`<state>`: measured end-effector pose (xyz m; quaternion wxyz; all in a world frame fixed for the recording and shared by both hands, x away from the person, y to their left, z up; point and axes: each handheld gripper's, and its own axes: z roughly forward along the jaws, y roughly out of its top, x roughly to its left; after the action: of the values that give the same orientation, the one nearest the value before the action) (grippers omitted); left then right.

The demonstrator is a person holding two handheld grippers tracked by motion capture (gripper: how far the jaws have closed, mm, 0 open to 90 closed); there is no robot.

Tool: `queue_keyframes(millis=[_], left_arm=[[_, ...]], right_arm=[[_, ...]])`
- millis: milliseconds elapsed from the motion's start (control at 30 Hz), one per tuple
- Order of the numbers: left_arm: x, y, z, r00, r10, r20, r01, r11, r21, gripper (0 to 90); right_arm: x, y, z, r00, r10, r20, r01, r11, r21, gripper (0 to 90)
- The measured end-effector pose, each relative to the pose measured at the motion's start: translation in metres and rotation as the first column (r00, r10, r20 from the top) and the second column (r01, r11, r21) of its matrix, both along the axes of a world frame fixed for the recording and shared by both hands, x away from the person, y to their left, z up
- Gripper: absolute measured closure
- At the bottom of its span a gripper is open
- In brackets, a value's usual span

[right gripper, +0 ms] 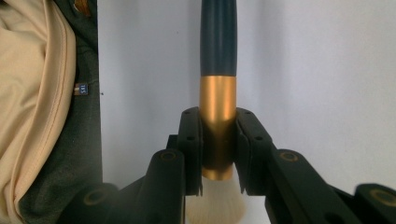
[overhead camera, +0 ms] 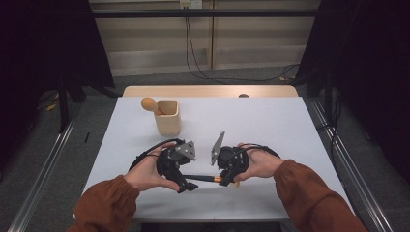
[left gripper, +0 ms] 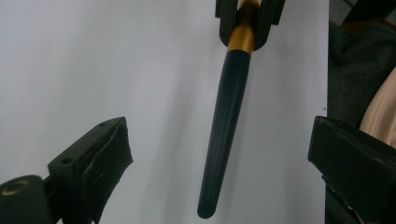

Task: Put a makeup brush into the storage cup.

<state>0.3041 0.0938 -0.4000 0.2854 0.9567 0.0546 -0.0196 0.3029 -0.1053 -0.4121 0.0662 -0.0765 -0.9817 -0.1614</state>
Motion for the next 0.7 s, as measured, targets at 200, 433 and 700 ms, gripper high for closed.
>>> queue_keyframes(millis=[200,433,700], left_arm=[[0.003,-0.002,-0.003,0.9994,0.015,-0.032,-0.016,0.9996,-0.023,10.6],[0.004,-0.007,-0.008,0.9991,-0.016,-0.038,0.015,0.9998,-0.016,21.5],[0.007,-0.01,-0.013,0.998,-0.02,-0.06,0.017,0.999,-0.042,34.1]], right_arm=[[-0.001,0.001,0.001,0.9999,-0.007,-0.008,0.007,1.0,-0.004,74.3],[0.0,0.003,0.002,1.0,0.002,0.001,-0.002,1.0,0.01,74.3],[0.0,0.006,0.0,0.9999,0.009,0.008,-0.009,1.0,0.019,74.3]])
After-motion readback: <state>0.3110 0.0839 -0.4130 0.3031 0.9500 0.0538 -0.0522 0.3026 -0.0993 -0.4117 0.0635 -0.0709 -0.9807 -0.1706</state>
